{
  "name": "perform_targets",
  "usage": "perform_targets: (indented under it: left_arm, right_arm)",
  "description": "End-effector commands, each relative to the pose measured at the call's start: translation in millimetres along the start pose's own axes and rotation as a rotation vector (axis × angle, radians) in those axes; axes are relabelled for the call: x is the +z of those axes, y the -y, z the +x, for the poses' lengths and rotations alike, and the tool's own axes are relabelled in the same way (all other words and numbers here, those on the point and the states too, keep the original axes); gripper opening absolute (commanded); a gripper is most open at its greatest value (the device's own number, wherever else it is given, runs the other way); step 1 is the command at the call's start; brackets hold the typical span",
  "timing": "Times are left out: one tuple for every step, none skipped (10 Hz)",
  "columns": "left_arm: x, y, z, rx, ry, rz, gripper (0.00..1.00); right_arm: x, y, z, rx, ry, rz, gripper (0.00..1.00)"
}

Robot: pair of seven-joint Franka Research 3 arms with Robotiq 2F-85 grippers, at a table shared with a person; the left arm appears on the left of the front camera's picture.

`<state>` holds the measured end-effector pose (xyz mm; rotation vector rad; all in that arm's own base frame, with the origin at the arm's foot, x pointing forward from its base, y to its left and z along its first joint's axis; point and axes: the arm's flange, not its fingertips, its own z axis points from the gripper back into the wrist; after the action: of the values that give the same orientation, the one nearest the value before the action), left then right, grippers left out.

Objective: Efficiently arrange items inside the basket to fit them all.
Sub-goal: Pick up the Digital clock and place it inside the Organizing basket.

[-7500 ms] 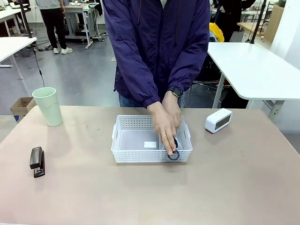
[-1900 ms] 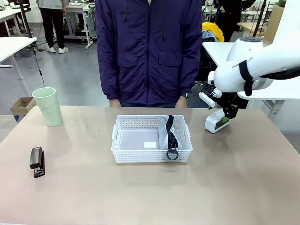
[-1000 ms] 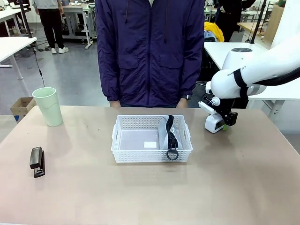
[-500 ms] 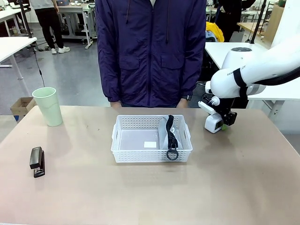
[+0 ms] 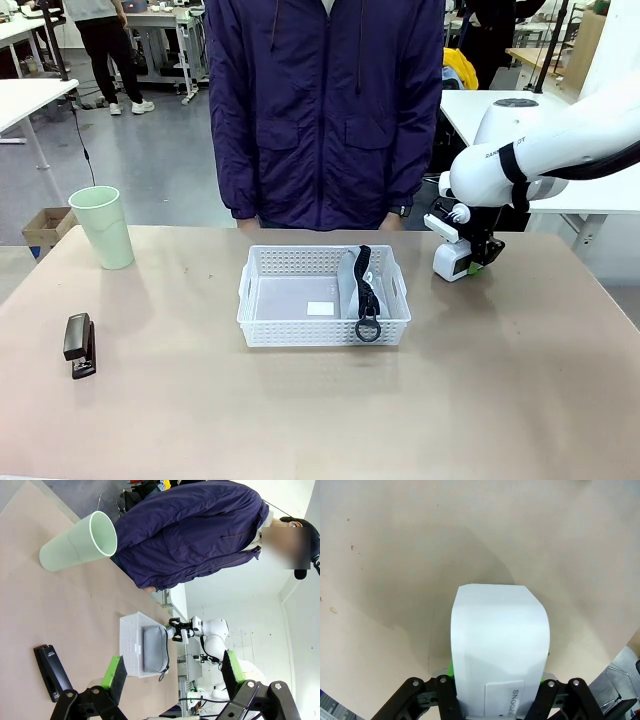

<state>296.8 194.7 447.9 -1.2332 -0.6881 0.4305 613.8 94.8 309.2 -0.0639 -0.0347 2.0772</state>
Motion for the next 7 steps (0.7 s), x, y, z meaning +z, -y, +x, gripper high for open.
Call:
perform_targets:
  left_arm:
    - [-1.0,0.0,0.1,-0.022,0.010,-0.019,1.00]
    - [-1.0,0.0,0.1,-0.022,0.010,-0.019,1.00]
    - [-1.0,0.0,0.1,-0.022,0.010,-0.019,1.00]
    - [-1.0,0.0,0.1,-0.022,0.010,-0.019,1.00]
    - [-1.0,0.0,0.1,-0.022,0.010,-0.019,1.00]
    - [-1.0,0.0,0.1,-0.022,0.010,-0.019,1.00]
    - [-1.0,0.0,0.1,-0.022,0.010,-0.019,1.00]
  right_arm:
    - [-2.2,1.5,-4.1,0.022,0.007,0.011,0.00]
    - [-2.0,1.3,-4.5,0.012,0.013,0.014,0.00]
    - [0.5,-0.4,-3.8,-0.006,0.025,0.013,0.00]
    - [13.4,-8.1,0.3,-0.034,0.024,-0.001,0.00]
    - [42.3,-26.1,12.1,-0.088,0.016,-0.057,0.00]
    - [74.9,-52.1,32.4,-0.166,-0.030,-0.069,0.00]
    - [98.4,-80.1,61.6,-0.226,-0.097,-0.029,0.00]
